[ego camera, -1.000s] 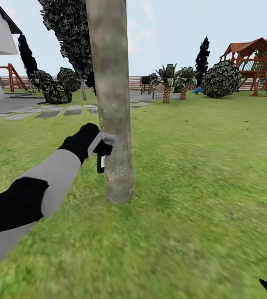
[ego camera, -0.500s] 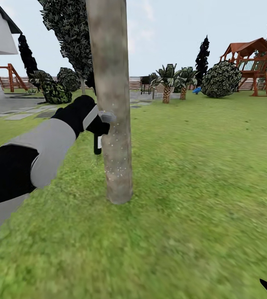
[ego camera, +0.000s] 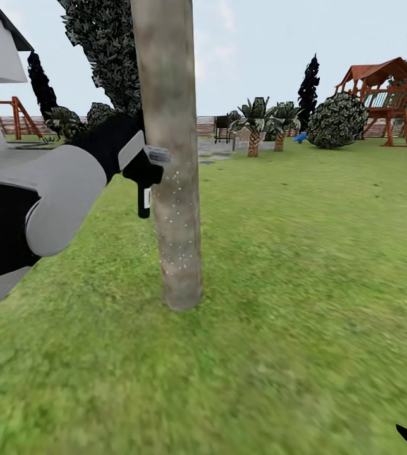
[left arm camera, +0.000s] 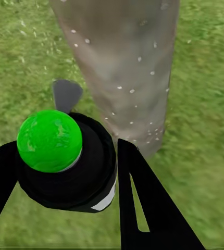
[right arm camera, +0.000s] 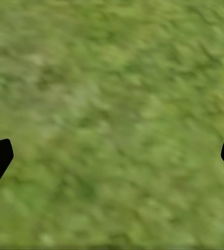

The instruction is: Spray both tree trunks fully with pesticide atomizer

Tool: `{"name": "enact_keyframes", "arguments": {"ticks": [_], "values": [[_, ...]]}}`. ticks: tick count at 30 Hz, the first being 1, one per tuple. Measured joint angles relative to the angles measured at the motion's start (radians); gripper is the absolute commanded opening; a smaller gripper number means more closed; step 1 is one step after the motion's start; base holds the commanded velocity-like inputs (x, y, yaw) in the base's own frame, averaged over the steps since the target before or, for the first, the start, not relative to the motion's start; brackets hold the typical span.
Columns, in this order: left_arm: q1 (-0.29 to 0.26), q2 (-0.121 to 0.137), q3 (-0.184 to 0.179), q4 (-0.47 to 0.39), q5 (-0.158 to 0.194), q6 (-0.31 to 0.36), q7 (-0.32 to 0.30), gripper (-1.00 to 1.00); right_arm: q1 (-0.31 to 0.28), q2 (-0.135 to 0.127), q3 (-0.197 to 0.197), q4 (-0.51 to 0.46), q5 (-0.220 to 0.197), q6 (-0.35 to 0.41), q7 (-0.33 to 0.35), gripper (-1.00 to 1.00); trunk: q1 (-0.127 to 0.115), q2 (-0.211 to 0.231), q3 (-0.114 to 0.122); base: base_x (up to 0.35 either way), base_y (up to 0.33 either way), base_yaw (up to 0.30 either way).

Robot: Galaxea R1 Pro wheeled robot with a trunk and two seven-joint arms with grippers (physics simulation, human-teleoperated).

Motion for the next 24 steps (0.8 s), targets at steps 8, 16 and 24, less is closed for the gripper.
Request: {"name": "enact_keyframes", "arguments": {"ticks": [8, 16, 24], "values": [[0.002, 0.002, -0.002, 0.08, -0.001, -0.003, 0.0, -1.0, 0.0, 0.0, 0.0, 0.0, 0.0, 0.0, 0.0, 1.0, 0.0, 0.0, 0.0, 0.0, 0.0, 0.0], [0.058, 0.005, 0.001, 0.083, 0.001, -0.009, -0.002, -1.0, 0.001, 0.0, 0.0, 0.0, 0.0, 0.0, 0.0, 1.0, 0.0, 0.0, 0.0, 0.0, 0.0, 0.0], [0.174, 0.006, 0.001, 0.083, 0.002, -0.018, -0.005, -1.0, 0.0, 0.0, 0.0, 0.0, 0.0, 0.0, 0.0, 1.0, 0.0, 0.0, 0.0, 0.0, 0.0, 0.0]]}}
